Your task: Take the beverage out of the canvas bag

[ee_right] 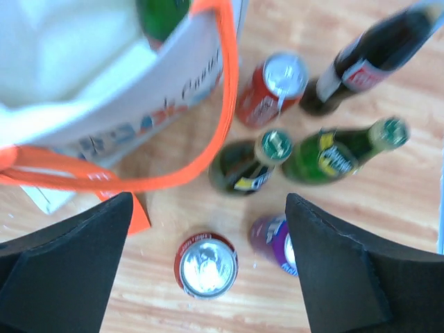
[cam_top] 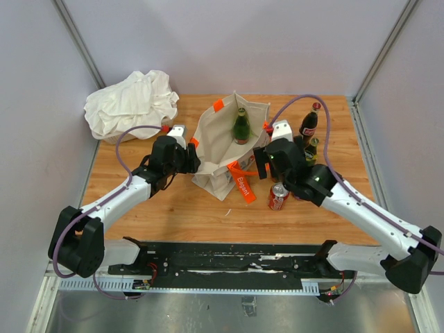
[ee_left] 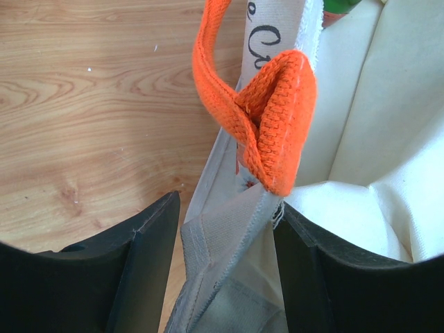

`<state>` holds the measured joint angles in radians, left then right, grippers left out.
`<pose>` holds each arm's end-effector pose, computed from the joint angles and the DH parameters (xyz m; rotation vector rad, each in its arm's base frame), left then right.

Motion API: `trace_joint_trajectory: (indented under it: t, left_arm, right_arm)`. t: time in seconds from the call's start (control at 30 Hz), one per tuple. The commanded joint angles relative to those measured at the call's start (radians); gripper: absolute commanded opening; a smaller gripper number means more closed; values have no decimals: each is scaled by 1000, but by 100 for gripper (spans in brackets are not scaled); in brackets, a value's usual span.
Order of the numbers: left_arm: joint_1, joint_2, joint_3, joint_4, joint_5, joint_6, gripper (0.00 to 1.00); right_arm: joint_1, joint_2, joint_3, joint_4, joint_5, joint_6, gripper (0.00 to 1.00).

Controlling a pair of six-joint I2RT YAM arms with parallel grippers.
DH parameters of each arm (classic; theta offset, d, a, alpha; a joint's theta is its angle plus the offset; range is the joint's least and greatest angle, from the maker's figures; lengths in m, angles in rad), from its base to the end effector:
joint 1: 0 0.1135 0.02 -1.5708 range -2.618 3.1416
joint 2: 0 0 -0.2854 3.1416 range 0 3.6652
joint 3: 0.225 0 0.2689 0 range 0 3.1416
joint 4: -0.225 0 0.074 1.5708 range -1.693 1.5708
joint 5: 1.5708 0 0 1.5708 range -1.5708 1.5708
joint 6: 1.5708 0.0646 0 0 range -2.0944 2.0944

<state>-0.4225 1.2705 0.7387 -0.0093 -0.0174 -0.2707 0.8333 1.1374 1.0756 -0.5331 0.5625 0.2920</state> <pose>0.2839 -0.1264 0.2335 0.1516 2.1315 -0.3932 0.2084 0.1782 0.3441 -0.2442 2.0512 0.0791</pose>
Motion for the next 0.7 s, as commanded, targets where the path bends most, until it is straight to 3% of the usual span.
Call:
trace_joint_trajectory:
  t: [0.0, 0.13, 0.2, 0.4, 0.57, 0.67]
  left_arm:
    - [-3, 0, -15, -17, -30, 9, 60]
    - [-4, -3, -17, -16, -27, 4, 54]
    - [-4, -6, -16, -15, -27, 4, 48]
    - [-4, -17, -6, -17, -29, 4, 42]
    - [-4, -25, -6, -11, -17, -1, 42]
    - [-4, -25, -5, -9, -7, -2, 47]
  right_arm:
    - [15, -40, 93, 96, 41, -187, 87]
    - [11, 8, 180, 232, -1, -273, 61]
    - [8, 64, 234, 275, -34, -308, 53]
    - [-12, 287, 403, 309, -172, -350, 52]
    - [-75, 434, 442, 366, -262, -312, 59]
    - [-122, 505, 440, 417, -279, -272, 63]
